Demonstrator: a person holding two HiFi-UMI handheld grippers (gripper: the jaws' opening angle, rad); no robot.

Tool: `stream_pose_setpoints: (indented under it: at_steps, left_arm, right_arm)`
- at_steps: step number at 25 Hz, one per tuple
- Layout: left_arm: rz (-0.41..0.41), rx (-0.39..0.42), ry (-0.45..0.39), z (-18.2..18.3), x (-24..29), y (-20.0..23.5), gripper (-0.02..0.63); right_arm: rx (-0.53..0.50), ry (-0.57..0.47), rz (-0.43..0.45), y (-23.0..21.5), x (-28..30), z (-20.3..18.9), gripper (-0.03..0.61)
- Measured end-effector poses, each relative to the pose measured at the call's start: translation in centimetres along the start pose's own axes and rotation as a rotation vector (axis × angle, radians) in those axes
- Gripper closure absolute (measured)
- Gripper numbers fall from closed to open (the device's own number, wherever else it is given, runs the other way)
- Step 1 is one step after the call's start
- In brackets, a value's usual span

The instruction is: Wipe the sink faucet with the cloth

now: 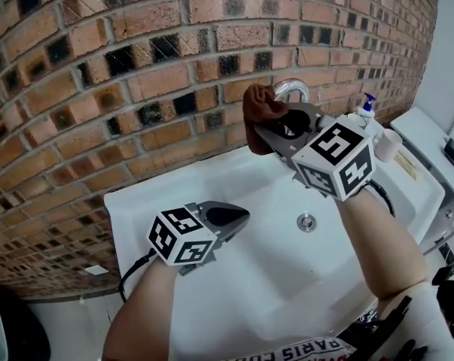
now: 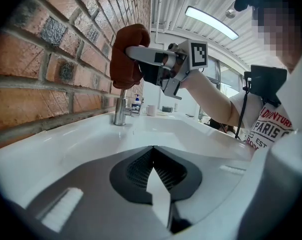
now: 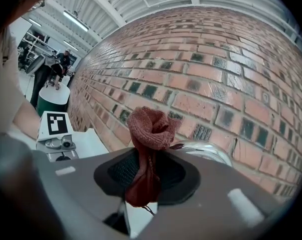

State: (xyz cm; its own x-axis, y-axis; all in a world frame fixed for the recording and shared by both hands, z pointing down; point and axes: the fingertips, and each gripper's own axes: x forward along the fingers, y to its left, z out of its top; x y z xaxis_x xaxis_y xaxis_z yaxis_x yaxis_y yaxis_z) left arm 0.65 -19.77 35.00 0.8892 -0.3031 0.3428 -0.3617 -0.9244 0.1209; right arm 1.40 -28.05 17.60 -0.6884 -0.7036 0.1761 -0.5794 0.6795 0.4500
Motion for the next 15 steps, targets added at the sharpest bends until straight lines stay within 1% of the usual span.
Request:
stream_pose_setpoints:
  at_steps: [2, 8, 15]
  left_arm:
    - [0.000, 0.000, -0.001, 0.0, 0.0, 0.0, 0.607]
    - [0.000, 0.001, -0.001, 0.0, 0.0, 0.0, 0.607]
    - [0.000, 0.000, -0.001, 0.0, 0.0, 0.0, 0.607]
  right_arm:
    - [0.017, 0.003, -0.002, -0.1, 0.2, -0.3, 0.482]
    - [0.008, 0.017, -0.002, -0.3, 0.1, -0.2, 0.482]
    - [0.024, 0.016, 0.001, -1.2, -0.2, 0.6, 0.480]
